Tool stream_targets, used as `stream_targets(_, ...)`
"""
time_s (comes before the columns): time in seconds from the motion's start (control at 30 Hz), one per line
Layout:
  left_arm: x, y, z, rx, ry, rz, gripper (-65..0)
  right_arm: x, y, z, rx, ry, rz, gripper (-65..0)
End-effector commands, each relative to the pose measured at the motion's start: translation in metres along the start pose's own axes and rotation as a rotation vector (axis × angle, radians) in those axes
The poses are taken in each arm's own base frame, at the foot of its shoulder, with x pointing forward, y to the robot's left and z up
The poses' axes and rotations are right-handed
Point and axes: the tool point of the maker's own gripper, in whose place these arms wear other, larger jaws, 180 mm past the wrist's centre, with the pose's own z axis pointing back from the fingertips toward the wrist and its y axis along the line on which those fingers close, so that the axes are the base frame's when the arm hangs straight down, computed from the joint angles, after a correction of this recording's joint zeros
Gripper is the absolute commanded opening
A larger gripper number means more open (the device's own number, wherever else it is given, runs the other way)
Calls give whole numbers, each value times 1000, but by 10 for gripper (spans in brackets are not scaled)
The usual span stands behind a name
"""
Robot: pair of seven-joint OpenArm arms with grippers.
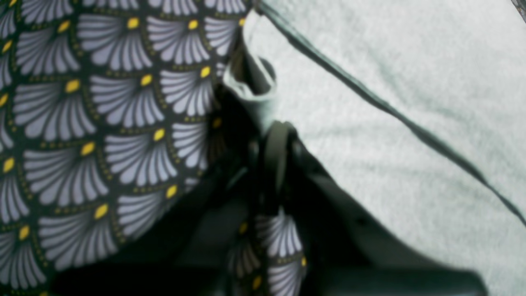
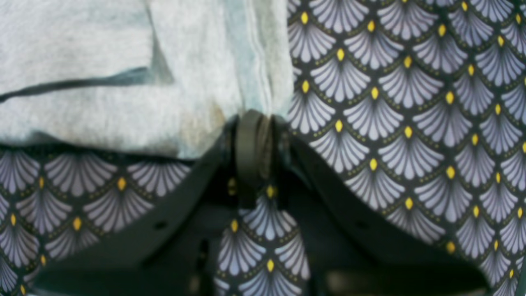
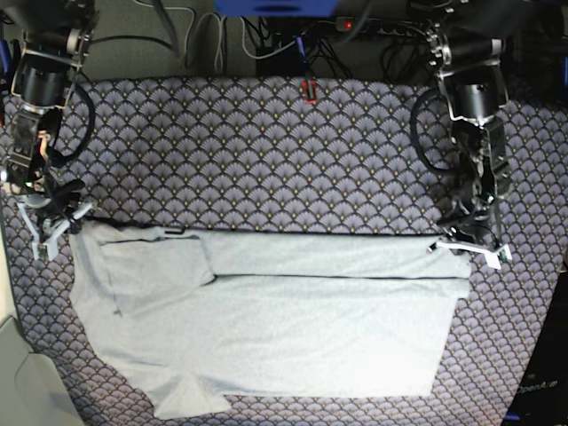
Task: Fold the T-shirt properly
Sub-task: 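Lay the folded edge down and drag both grippers back toward the collar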
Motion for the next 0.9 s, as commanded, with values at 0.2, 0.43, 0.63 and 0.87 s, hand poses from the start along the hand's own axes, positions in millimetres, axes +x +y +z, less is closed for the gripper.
stream_targets(0.2,20,18,13,35,48,-54,-645,10,-3,16,14,-44,79,-650)
stream_targets(0.43,15,23,41,27,58,-121,-645,-1,10,56,17,-66,160,-650)
stream_targets(0.63,-5,31,70,29,83,-179,-645,-32,15,78,37,-26,183,-650)
stream_targets(0.87,-5,66,99,94,53,-175,-645,-72,17,96,52,40,190,-650)
